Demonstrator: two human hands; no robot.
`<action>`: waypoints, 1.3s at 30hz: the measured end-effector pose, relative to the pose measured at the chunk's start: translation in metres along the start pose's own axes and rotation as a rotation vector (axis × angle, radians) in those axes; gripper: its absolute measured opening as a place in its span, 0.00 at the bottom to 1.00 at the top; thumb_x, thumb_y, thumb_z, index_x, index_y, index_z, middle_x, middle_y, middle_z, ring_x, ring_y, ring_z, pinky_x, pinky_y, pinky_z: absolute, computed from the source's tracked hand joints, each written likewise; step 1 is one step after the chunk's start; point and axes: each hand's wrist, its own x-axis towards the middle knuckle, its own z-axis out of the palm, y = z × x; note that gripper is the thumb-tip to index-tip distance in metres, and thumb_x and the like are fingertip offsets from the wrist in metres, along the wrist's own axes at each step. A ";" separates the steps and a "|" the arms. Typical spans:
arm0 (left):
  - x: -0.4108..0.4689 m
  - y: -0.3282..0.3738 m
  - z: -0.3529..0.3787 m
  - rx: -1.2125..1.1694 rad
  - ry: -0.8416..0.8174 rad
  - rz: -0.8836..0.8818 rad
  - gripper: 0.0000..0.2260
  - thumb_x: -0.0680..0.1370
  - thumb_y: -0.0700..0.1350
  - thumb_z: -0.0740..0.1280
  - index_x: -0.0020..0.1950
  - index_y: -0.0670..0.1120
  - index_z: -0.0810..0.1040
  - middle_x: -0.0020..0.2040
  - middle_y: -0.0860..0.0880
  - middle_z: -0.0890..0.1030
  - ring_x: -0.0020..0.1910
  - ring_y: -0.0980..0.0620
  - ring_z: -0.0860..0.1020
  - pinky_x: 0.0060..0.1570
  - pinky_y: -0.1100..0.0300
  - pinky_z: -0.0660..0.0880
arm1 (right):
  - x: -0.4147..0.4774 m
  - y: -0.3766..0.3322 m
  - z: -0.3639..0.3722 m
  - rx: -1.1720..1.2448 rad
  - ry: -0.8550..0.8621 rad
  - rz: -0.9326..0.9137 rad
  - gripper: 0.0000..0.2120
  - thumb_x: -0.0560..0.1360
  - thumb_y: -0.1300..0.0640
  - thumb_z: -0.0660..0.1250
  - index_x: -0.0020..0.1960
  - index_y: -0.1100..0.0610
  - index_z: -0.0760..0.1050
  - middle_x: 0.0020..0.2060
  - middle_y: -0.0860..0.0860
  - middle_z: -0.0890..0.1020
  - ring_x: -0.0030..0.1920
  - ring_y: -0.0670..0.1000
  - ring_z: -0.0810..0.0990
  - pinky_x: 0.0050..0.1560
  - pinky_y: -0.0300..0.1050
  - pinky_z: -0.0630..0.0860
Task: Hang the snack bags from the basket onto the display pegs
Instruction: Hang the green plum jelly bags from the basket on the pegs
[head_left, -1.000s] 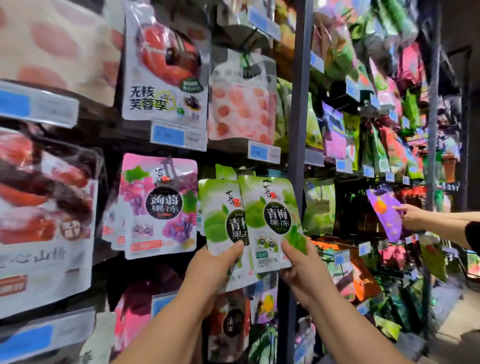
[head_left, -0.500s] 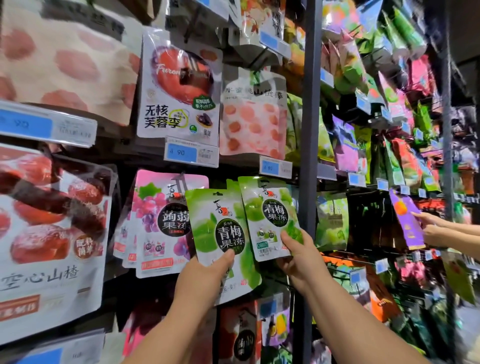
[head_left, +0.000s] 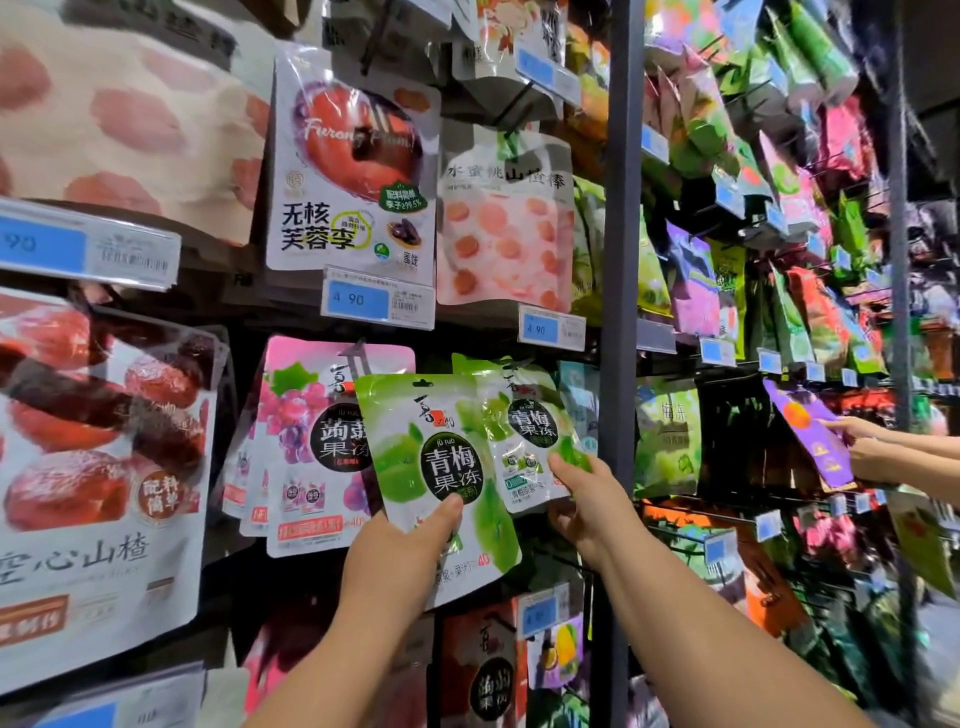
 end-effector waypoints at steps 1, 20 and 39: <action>0.000 0.000 0.000 0.004 -0.002 0.007 0.03 0.76 0.52 0.71 0.45 0.54 0.82 0.44 0.55 0.84 0.46 0.52 0.80 0.41 0.61 0.70 | 0.003 0.001 0.001 -0.026 0.006 0.007 0.09 0.79 0.58 0.69 0.58 0.50 0.74 0.52 0.53 0.83 0.51 0.56 0.81 0.42 0.47 0.75; -0.001 0.001 0.017 -0.013 -0.039 0.011 0.04 0.75 0.49 0.73 0.47 0.56 0.81 0.47 0.56 0.84 0.50 0.54 0.82 0.47 0.61 0.75 | -0.031 0.010 -0.015 -0.800 0.222 -0.234 0.30 0.77 0.42 0.66 0.74 0.50 0.62 0.68 0.54 0.71 0.66 0.58 0.71 0.63 0.56 0.72; 0.032 0.028 0.083 0.047 -0.141 -0.001 0.14 0.81 0.55 0.63 0.60 0.49 0.66 0.56 0.52 0.73 0.51 0.53 0.70 0.50 0.61 0.65 | -0.033 0.001 -0.031 -0.243 -0.109 -0.250 0.16 0.77 0.52 0.71 0.63 0.49 0.74 0.55 0.52 0.85 0.55 0.55 0.84 0.59 0.62 0.79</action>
